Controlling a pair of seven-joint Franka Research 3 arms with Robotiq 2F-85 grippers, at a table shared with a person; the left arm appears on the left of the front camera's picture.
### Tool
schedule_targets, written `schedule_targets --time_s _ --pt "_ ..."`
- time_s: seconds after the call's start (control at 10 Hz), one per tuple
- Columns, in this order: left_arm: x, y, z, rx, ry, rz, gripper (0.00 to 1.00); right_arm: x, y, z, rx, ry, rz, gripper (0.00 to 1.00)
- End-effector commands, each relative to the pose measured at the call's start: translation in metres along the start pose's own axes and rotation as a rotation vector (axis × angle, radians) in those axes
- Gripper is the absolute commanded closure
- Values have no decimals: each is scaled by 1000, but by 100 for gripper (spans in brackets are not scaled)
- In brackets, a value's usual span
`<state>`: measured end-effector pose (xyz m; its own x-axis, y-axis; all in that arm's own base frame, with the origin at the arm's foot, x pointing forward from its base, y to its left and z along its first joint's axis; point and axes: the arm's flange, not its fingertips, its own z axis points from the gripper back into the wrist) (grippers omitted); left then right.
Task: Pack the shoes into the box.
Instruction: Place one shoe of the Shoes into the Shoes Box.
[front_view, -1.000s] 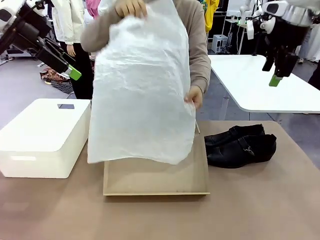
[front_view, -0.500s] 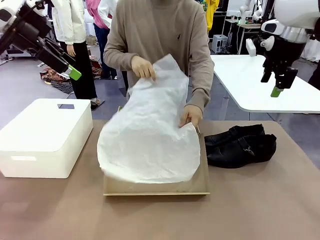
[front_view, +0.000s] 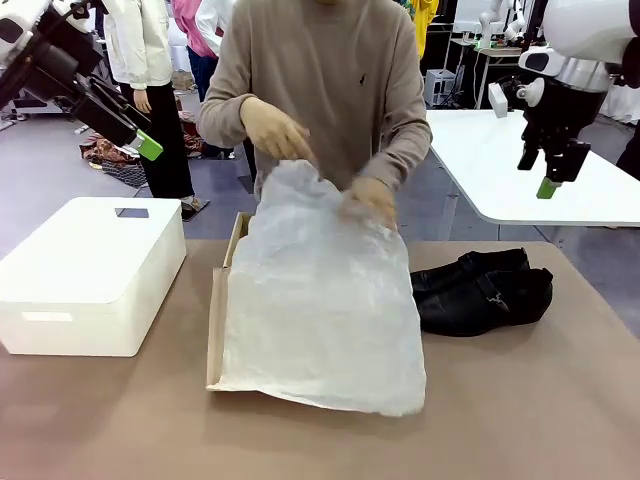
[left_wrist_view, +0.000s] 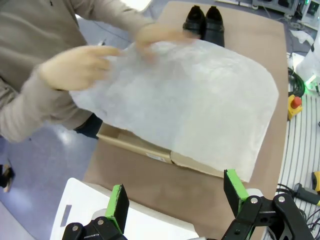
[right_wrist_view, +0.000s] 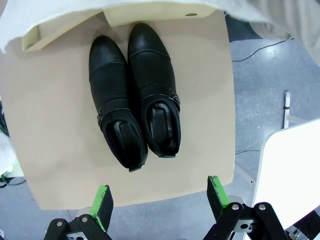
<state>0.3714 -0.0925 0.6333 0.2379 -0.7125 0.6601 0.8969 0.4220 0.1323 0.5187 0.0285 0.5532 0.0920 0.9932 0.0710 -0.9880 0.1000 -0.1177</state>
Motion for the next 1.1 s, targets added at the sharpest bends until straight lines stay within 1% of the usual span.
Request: schedule_targets --time_s 0.0,0.3,0.4,0.7,0.9,1.0 --pt "0 0 0 -8 -10 6 0 -3 1 3 -6 7 4 0" --pt "0 0 0 -8 -10 6 0 0 0 1 -1 0 0 0" --pt "0 0 0 -8 -10 6 0 -2 -9 -10 -27 -29 8 0" --pt "0 0 0 -8 -10 6 0 -10 -27 -47 -26 -86 26 0" --pt "0 0 0 -8 -10 6 0 -17 -38 -72 -40 -105 50 0" --pt "0 0 0 -8 -10 6 0 -19 -42 -84 -27 -104 70 0"
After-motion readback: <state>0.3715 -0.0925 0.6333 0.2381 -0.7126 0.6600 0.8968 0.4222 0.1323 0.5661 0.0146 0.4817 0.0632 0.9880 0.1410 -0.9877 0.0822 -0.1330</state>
